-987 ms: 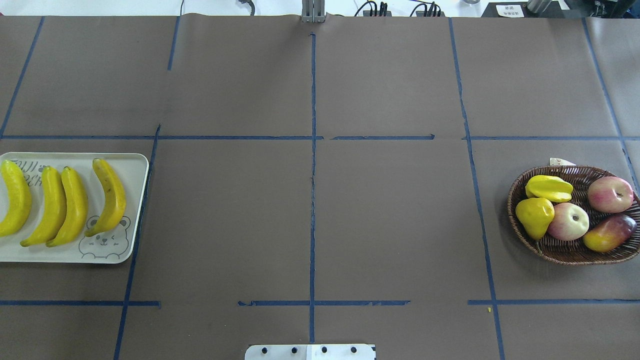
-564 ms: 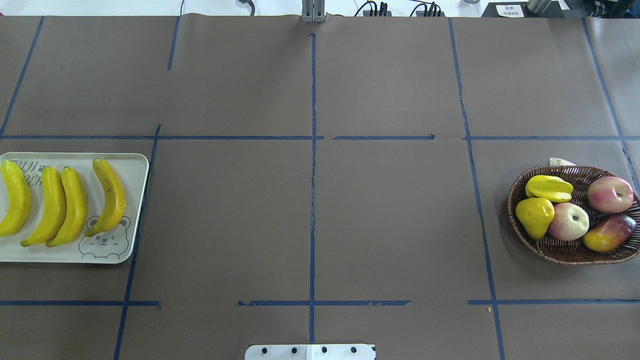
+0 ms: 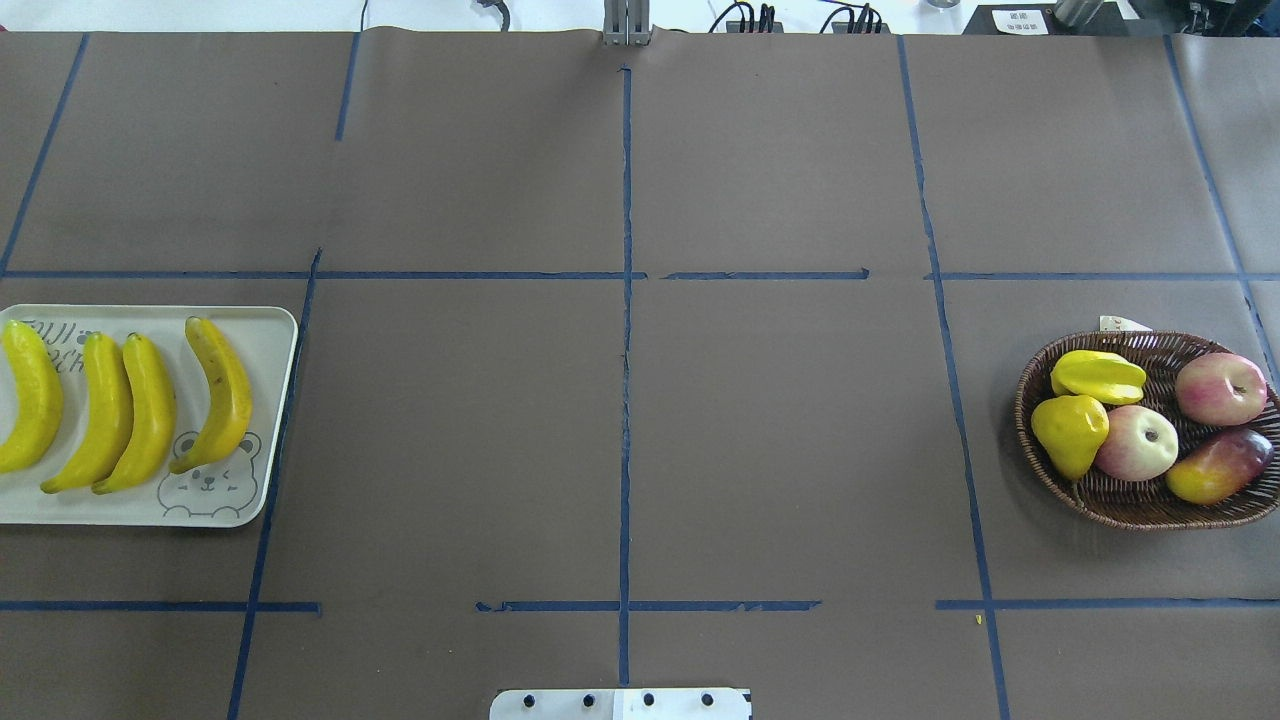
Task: Transfer all bananas from basket to plate
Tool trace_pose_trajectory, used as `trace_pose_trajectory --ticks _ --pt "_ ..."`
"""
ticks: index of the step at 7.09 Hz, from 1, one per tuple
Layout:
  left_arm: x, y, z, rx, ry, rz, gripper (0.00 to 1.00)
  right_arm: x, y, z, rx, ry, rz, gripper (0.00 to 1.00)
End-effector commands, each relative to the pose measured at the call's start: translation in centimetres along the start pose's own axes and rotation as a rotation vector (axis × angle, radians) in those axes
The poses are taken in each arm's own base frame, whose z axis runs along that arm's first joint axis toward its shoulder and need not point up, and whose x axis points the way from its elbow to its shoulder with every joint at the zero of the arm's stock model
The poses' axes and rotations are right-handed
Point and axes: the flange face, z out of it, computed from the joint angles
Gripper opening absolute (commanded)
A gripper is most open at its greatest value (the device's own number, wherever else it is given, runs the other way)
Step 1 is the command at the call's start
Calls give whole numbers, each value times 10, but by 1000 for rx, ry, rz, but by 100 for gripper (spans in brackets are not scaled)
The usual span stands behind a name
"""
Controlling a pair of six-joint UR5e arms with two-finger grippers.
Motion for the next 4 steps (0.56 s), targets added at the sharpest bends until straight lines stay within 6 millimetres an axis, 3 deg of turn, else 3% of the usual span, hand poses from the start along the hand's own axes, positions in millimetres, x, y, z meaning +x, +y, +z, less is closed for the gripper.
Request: trace_pose_trajectory --ticks 1,4 --pt "0 0 0 0 0 -1 100 -16 -1 -15 30 7 43 100" --pt "1 0 -1 2 0 -1 100 -18 -1 -15 31 -7 171 100"
